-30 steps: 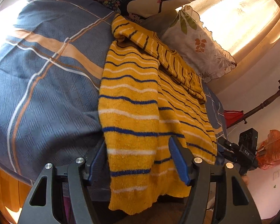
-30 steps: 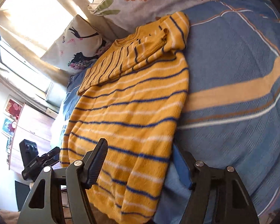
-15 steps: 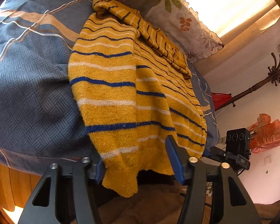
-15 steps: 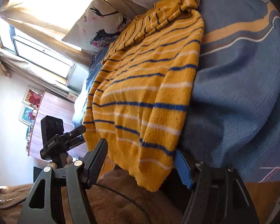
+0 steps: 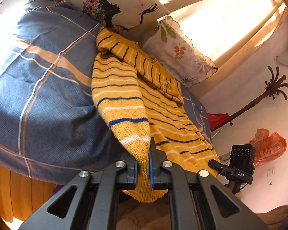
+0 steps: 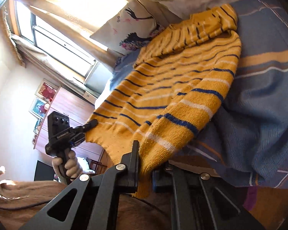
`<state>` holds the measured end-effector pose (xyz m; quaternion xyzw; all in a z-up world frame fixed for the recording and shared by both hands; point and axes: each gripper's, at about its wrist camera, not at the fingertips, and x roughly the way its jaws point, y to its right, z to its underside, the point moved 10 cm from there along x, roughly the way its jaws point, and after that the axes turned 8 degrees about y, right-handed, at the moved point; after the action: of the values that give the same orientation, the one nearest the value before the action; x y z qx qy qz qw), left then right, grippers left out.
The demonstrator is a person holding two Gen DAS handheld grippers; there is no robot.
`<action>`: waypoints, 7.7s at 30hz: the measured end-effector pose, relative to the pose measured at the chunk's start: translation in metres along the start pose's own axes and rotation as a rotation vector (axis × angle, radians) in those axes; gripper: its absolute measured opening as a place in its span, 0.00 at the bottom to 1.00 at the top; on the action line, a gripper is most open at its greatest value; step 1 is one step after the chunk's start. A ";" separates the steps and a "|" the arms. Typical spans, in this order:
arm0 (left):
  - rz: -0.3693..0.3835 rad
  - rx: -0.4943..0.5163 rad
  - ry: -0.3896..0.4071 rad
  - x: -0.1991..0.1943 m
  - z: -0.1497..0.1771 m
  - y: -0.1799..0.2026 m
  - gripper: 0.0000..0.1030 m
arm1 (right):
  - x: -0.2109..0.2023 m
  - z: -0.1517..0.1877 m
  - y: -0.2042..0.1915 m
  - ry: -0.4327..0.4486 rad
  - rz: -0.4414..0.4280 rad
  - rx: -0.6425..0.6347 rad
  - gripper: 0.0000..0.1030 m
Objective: Fold small clothes
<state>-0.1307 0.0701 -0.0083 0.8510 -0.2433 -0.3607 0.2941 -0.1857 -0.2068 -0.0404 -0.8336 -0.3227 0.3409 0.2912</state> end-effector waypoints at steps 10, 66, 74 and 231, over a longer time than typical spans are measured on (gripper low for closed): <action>-0.017 0.072 0.118 0.049 -0.123 0.028 0.08 | 0.030 -0.122 -0.015 0.139 0.004 -0.112 0.11; -0.199 0.016 -0.090 0.155 -0.160 -0.071 0.05 | 0.059 -0.208 0.175 0.206 0.302 0.196 0.07; -0.302 0.040 -0.129 0.138 -0.141 -0.091 0.07 | 0.020 -0.197 0.183 0.183 0.400 0.108 0.09; -0.137 0.221 -0.217 0.278 -0.032 0.080 0.47 | 0.035 -0.192 0.186 0.126 0.418 0.006 0.21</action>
<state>0.0502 -0.1502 -0.0675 0.8489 -0.2533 -0.4406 0.1455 0.0424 -0.3478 -0.0704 -0.9012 -0.1229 0.3421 0.2362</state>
